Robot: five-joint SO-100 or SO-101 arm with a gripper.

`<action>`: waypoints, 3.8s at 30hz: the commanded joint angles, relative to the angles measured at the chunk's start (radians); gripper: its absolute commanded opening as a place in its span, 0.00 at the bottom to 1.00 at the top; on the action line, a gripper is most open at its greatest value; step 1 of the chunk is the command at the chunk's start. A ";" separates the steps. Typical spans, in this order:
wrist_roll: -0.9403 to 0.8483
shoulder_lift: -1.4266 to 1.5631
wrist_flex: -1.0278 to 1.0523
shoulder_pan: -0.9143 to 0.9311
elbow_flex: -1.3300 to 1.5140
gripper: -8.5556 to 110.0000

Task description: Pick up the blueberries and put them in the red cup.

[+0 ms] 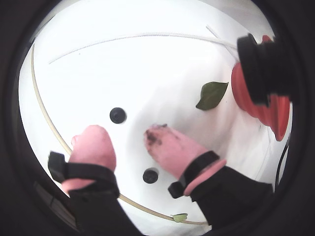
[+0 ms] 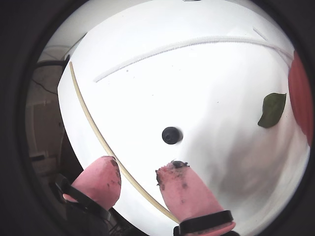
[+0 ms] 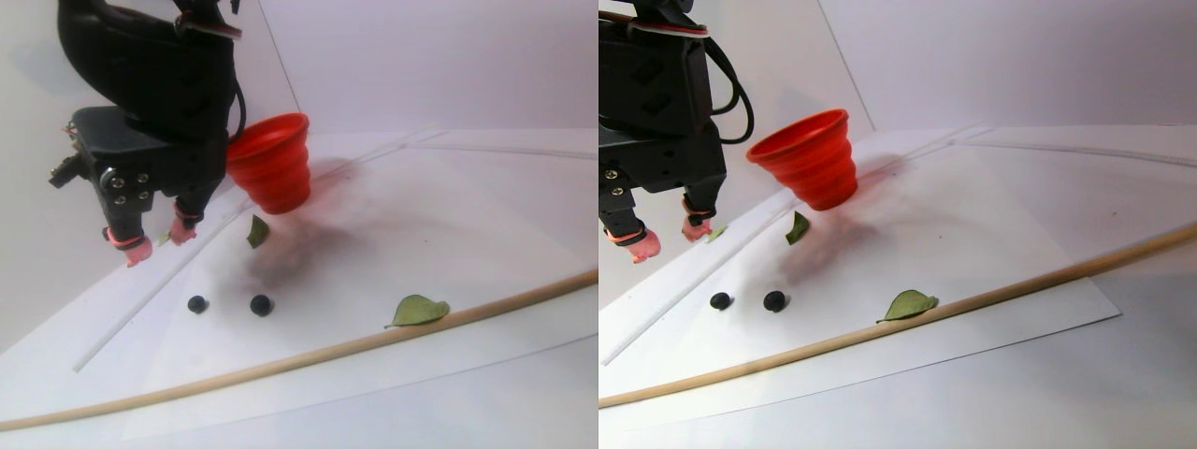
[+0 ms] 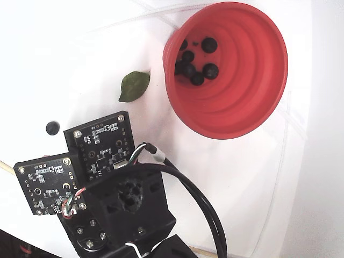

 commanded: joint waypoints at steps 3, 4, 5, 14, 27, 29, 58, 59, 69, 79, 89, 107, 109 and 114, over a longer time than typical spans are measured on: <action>-0.021 -0.046 -0.049 0.000 -0.023 0.20; -0.023 -0.058 -0.055 0.000 -0.028 0.20; -0.023 -0.071 -0.063 0.000 -0.031 0.20; -0.041 -0.166 -0.114 0.018 -0.072 0.20; -0.064 -0.236 -0.137 0.032 -0.109 0.20; -0.071 -0.255 -0.146 0.032 -0.120 0.20; -0.141 -0.454 -0.242 0.052 -0.250 0.21; -0.144 -0.459 -0.247 0.052 -0.255 0.21; -0.155 -0.500 -0.250 0.051 -0.304 0.21; -0.153 -0.541 -0.256 0.052 -0.348 0.21; -0.149 -0.575 -0.268 0.057 -0.387 0.21; -0.170 -0.621 -0.307 0.066 -0.411 0.18; -0.170 -0.623 -0.308 0.066 -0.411 0.18; -0.170 -0.624 -0.314 0.066 -0.407 0.18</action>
